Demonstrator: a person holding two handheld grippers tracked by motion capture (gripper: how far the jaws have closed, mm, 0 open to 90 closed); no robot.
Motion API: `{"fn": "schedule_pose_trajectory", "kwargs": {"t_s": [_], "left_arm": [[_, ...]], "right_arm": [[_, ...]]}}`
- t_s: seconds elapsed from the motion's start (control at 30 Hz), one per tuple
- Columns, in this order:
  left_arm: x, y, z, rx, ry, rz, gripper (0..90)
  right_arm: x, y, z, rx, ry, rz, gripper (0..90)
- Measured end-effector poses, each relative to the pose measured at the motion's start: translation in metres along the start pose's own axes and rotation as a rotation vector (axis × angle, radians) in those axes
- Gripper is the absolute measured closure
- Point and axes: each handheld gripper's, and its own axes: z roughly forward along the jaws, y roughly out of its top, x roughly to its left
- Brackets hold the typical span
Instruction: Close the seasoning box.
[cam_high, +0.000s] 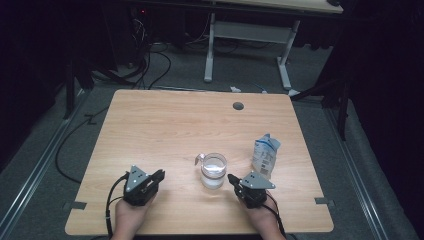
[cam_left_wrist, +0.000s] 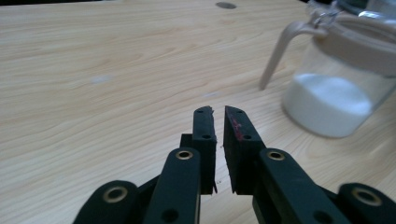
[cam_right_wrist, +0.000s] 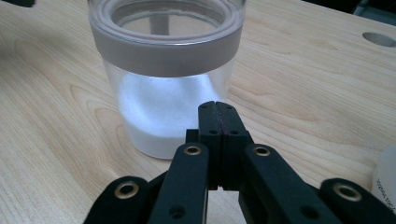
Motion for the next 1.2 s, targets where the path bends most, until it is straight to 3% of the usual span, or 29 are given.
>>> {"fn": "schedule_pose_trajectory", "kwargs": {"t_s": [0.07, 0.13, 0.2, 0.27, 0.4, 0.53, 0.67, 1.0, 1.2], "left_arm": [[0.009, -0.005, -0.008, 0.004, 0.050, 0.022, 77.9], [0.017, -0.011, -0.012, 0.013, 0.080, 0.019, 73.0], [0.026, -0.015, -0.015, 0.021, 0.081, -0.011, 68.4], [0.032, -0.017, -0.016, 0.037, 0.085, -0.008, 66.0], [0.040, -0.021, -0.017, 0.021, 0.092, -0.030, 62.4], [0.039, -0.021, -0.015, 0.022, 0.115, 0.008, 61.6], [0.036, -0.021, -0.014, 0.034, 0.114, 0.032, 60.9], [0.034, -0.021, -0.018, 0.008, 0.124, 0.013, 61.0], [0.035, -0.023, -0.020, 0.007, 0.120, 0.003, 61.0]], "right_arm": [[-0.001, 0.000, 0.000, -0.001, -0.004, -0.002, 90.0], [-0.002, 0.001, 0.000, 0.001, -0.012, 0.002, 90.0], [-0.005, 0.003, 0.001, -0.001, -0.021, 0.005, 90.0], [-0.008, 0.005, 0.002, -0.009, -0.025, 0.016, 90.0], [-0.012, 0.009, 0.005, -0.014, -0.037, 0.034, 90.0], [-0.014, 0.012, 0.009, -0.012, -0.050, 0.057, 90.0], [-0.014, 0.015, 0.012, -0.018, -0.060, 0.039, 90.0], [-0.014, 0.016, 0.008, -0.043, -0.039, 0.051, 90.0], [-0.009, 0.019, 0.009, -0.050, -0.029, 0.035, 90.0]]}}
